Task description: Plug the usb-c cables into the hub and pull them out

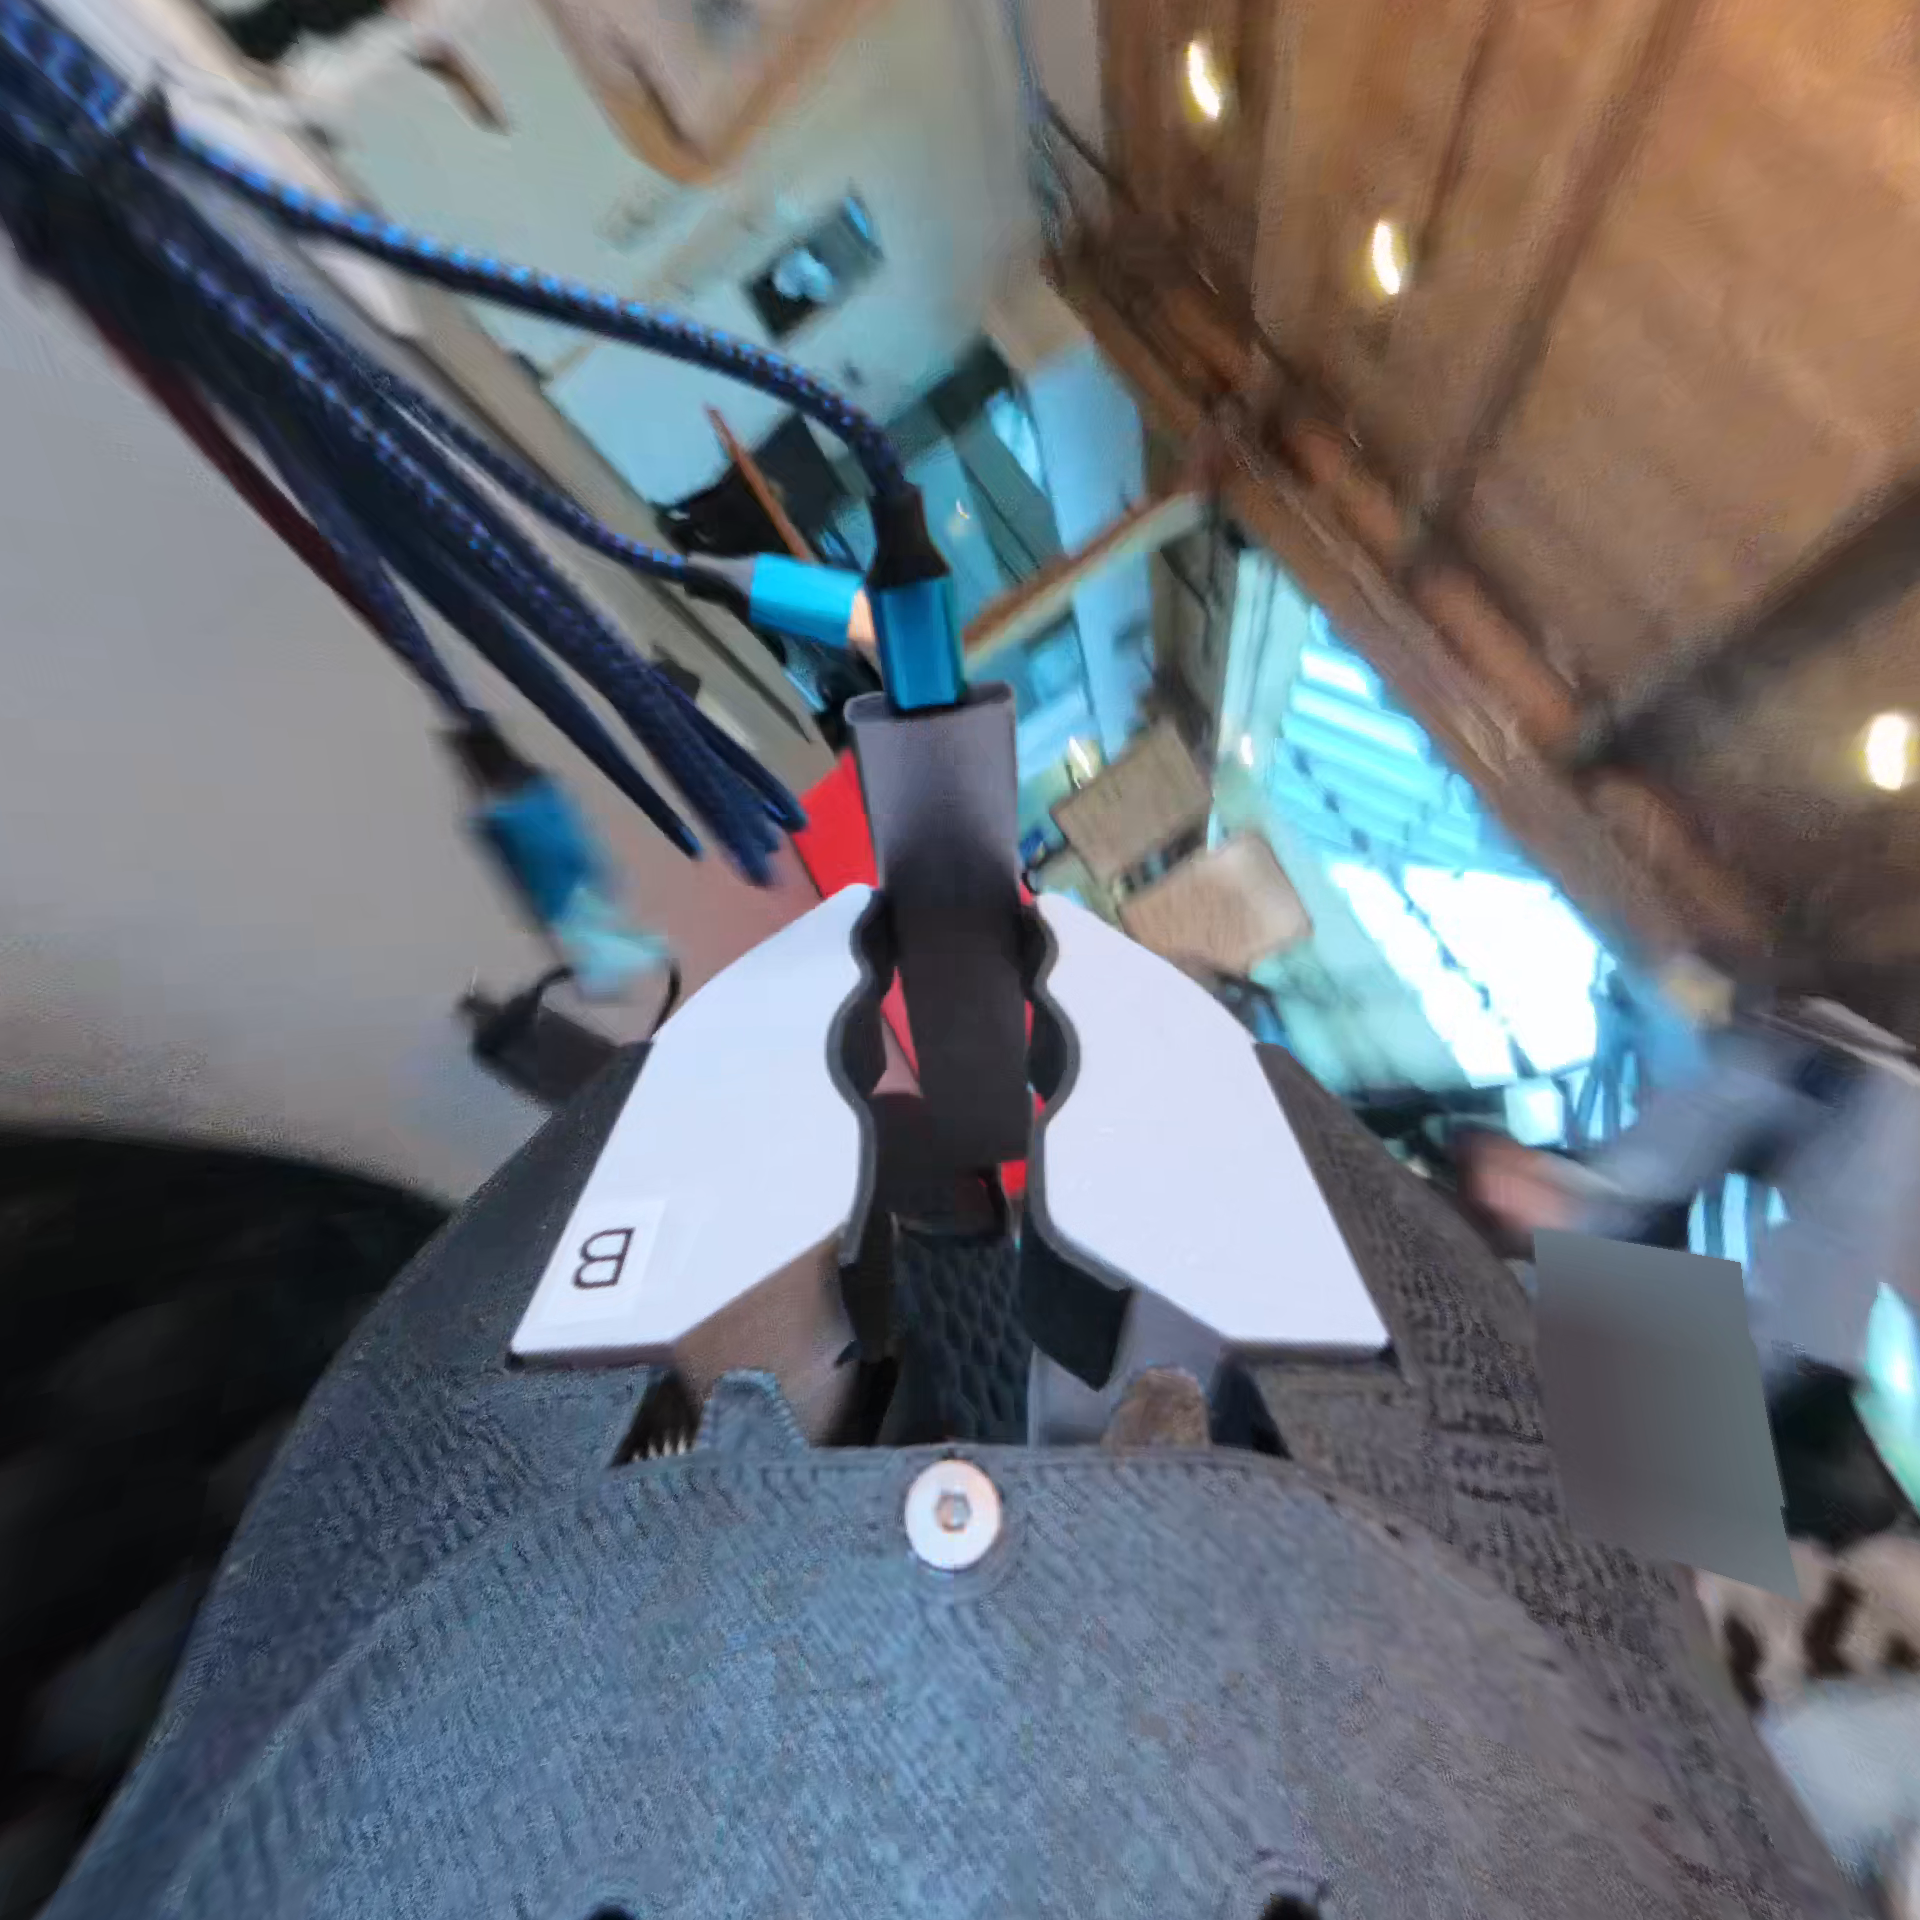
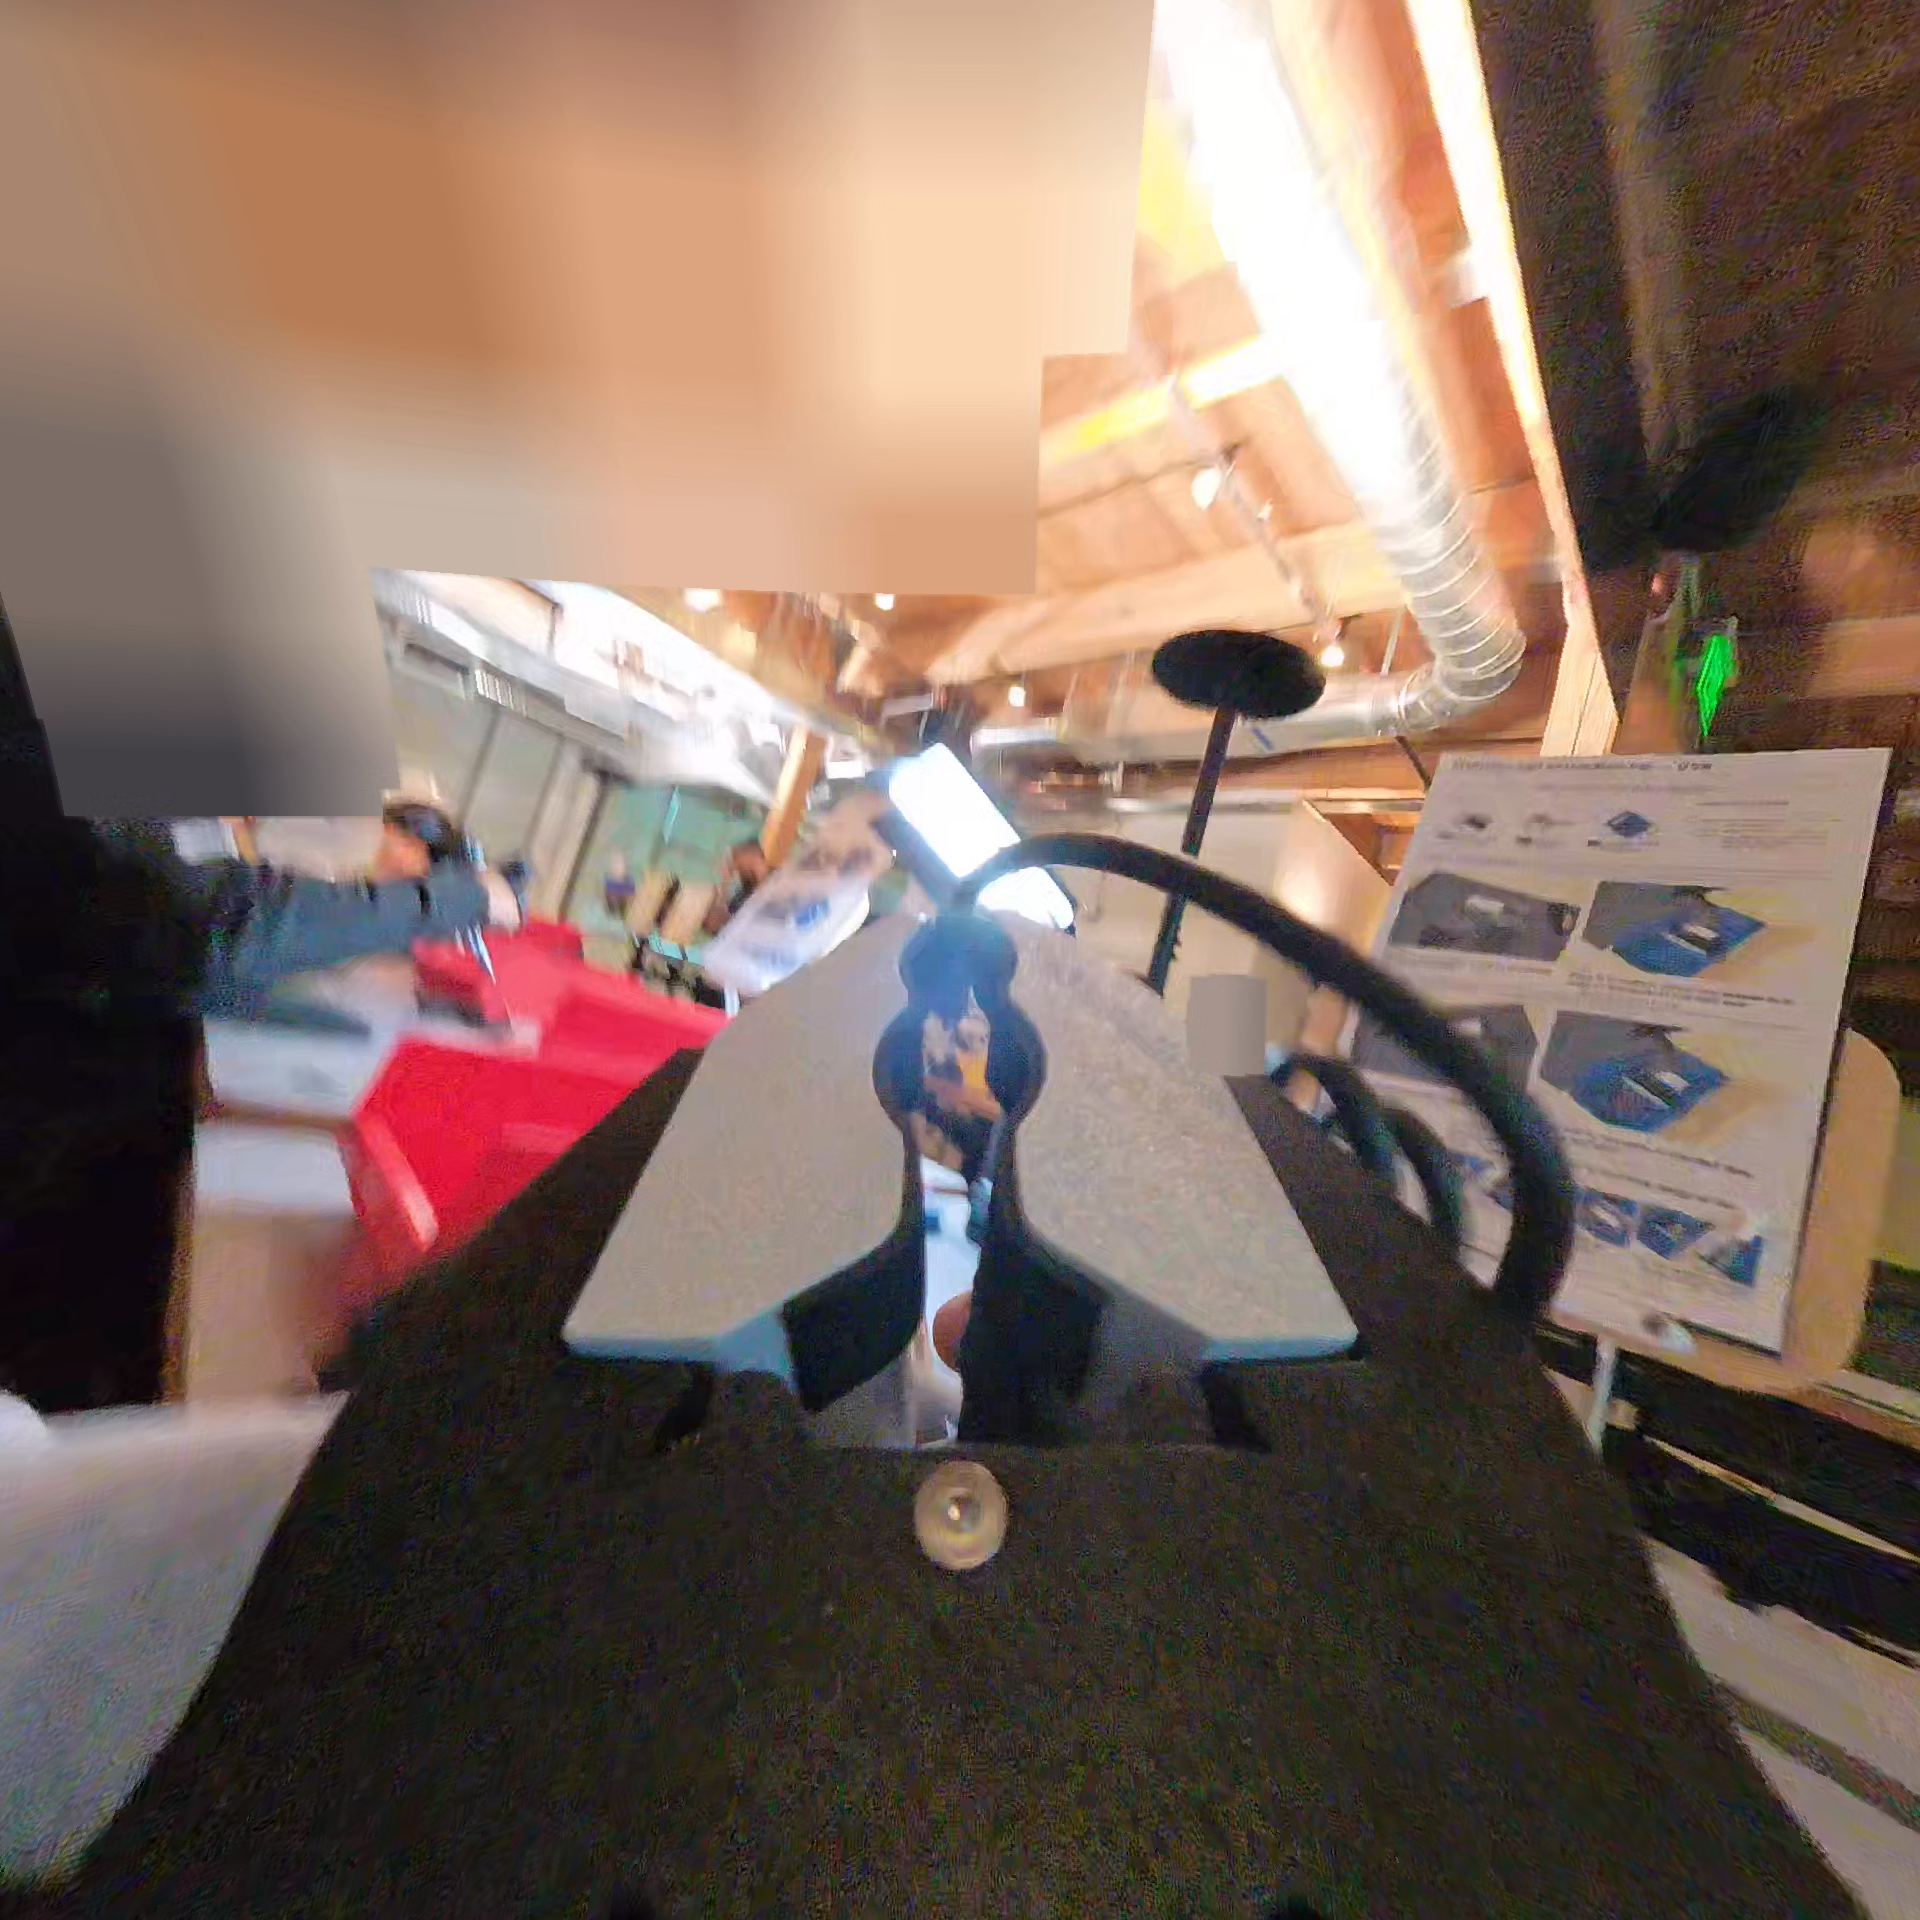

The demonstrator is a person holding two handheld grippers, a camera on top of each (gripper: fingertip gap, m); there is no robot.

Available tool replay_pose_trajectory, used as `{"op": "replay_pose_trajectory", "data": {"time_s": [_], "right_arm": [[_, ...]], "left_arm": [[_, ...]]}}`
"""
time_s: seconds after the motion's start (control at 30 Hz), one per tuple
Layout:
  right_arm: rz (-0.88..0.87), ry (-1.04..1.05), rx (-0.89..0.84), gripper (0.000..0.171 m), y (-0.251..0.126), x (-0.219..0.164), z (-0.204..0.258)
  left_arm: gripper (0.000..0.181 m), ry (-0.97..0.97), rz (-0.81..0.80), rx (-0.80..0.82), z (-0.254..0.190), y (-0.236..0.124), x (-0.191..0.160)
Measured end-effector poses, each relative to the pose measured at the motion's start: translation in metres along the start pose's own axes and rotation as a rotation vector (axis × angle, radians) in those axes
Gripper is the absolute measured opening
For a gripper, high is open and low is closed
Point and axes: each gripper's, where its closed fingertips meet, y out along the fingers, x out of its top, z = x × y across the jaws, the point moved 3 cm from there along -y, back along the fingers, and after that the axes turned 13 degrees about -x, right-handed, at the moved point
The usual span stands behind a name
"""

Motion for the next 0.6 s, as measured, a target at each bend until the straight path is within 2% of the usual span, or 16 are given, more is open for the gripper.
{"op": "replay_pose_trajectory", "data": {"time_s": [0.03, 0.07, 0.1, 0.13, 0.17, 0.3, 0.43, 0.6], "right_arm": [[-0.041, -0.019, -0.019, 0.007, 0.010, 0.034, -0.008], [-0.025, -0.212, -0.088, 0.006, 0.020, 0.040, -0.020], [0.130, -0.243, -0.085, 0.006, 0.026, 0.017, -0.037], [0.296, -0.084, -0.027, 0.007, 0.026, -0.009, -0.052], [0.364, 0.056, 0.007, 0.007, 0.023, -0.019, -0.060], [0.445, 0.255, 0.039, 0.007, 0.015, -0.023, -0.062], [0.513, 0.387, 0.149, 0.007, 0.014, -0.007, -0.049], [0.476, 0.532, 0.208, 0.007, 0.012, 0.041, -0.070]], "left_arm": [[0.024, -0.072, -0.015, 0.028, 0.008, -0.001, 0.004], [0.024, -0.004, 0.064, 0.035, 0.004, 0.006, -0.004], [0.024, 0.101, 0.136, 0.037, -0.006, 0.013, -0.015], [0.024, 0.170, 0.155, 0.025, -0.014, 0.018, -0.021], [0.024, 0.214, 0.156, 0.012, -0.017, 0.018, -0.023], [0.025, 0.150, 0.098, -0.075, -0.021, 0.009, -0.017], [0.025, 0.149, 0.127, -0.128, -0.025, 0.009, -0.020], [0.025, 0.119, 0.112, -0.173, -0.028, 0.007, -0.018]]}}
